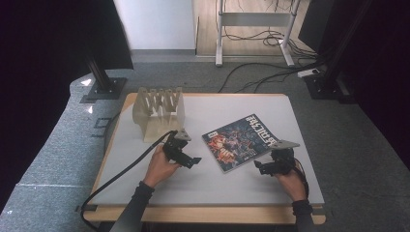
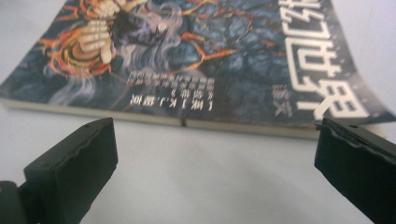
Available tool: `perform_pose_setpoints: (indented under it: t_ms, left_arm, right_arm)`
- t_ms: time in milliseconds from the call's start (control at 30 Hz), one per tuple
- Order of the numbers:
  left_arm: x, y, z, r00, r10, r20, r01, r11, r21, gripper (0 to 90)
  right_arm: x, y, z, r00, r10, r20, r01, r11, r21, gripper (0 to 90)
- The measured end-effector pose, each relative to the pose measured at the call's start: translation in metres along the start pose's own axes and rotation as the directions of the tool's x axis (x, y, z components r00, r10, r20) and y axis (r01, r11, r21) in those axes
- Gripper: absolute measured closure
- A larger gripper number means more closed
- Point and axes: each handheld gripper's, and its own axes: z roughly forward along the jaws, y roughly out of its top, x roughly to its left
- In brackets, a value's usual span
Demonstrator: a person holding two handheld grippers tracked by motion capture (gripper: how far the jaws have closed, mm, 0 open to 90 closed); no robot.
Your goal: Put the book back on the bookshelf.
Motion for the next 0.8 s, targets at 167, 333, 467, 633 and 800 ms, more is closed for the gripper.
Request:
perform_pose_setpoints:
  t_ms: [167,333,467,633,800]
  left_arm:
    - [0.001,0.027,0.015,0.9996,0.012,0.028,-0.011,0.9999,-0.012,0.0]
    - [-0.003,0.051,0.028,0.9987,0.047,0.019,-0.047,0.9989,-0.002,0.0]
    - [-0.005,0.071,0.04,0.9967,0.077,0.025,-0.077,0.997,0.003,0.0]
    - [0.002,0.085,0.057,0.997,0.07,0.034,-0.07,0.9975,0.004,0.0]
    - [0.012,0.087,0.071,0.9969,0.046,0.064,-0.046,0.9989,0.001,0.0]
  right_arm:
    - [-0.007,0.007,0.002,1.0,0.001,0.01,-0.001,1.0,-0.003,0.0]
    - [-0.015,0.01,0.01,0.9999,0.008,-0.015,-0.008,1.0,0.0,0.0]
    - [-0.018,0.014,0.014,0.9998,0.005,-0.017,-0.005,1.0,0.0,0.0]
    - [-0.024,0.02,0.018,1.0,0.004,-0.004,-0.004,1.0,0.001,0.0]
    - [-0.034,0.026,0.024,1.0,0.001,0.004,-0.001,1.0,0.004,0.0]
